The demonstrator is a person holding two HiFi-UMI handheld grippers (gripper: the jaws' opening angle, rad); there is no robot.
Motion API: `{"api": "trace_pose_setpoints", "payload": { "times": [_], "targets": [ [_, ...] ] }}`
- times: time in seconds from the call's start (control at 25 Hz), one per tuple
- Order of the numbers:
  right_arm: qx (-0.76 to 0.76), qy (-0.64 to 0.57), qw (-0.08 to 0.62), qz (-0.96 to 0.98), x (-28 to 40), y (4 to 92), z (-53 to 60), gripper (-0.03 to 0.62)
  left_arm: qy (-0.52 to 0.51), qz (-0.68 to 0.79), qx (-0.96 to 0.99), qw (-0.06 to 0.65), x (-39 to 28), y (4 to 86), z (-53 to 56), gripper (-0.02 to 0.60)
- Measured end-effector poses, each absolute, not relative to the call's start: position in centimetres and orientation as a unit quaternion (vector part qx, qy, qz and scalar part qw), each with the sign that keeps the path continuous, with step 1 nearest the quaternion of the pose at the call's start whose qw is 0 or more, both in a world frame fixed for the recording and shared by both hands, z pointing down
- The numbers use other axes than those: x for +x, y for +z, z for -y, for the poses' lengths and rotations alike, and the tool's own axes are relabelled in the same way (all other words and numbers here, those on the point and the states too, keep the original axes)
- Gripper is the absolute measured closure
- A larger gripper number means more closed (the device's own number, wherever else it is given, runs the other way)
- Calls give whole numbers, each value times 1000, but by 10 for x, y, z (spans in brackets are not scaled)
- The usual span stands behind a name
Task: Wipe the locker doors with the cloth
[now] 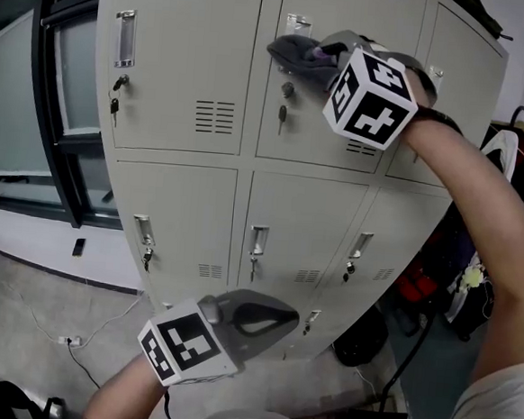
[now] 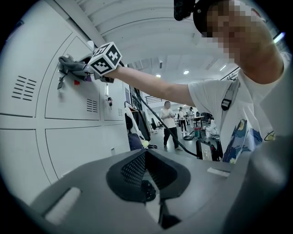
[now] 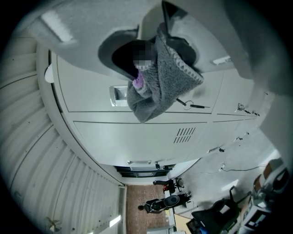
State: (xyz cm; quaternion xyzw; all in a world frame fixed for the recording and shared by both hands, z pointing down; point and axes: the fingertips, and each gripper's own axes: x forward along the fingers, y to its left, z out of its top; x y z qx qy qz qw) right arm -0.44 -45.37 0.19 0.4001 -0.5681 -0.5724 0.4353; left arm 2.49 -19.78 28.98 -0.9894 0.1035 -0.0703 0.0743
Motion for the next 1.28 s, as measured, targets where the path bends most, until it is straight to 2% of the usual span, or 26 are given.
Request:
{"api": "trace_pose_setpoints", "payload": {
  "times": [0.44,0.72,1.28],
  "targets": [
    [402,-556,431,587,8,43,454,491,-75,-101,-989,74,26,292,193,578],
    [412,-551,416,595,16,35,447,491,-73,-100,-990,74,27,291,191,578],
    [399,-540,463,579,32,83,453,491,-77,-96,-990,74,29,293,184,578]
  ]
}}
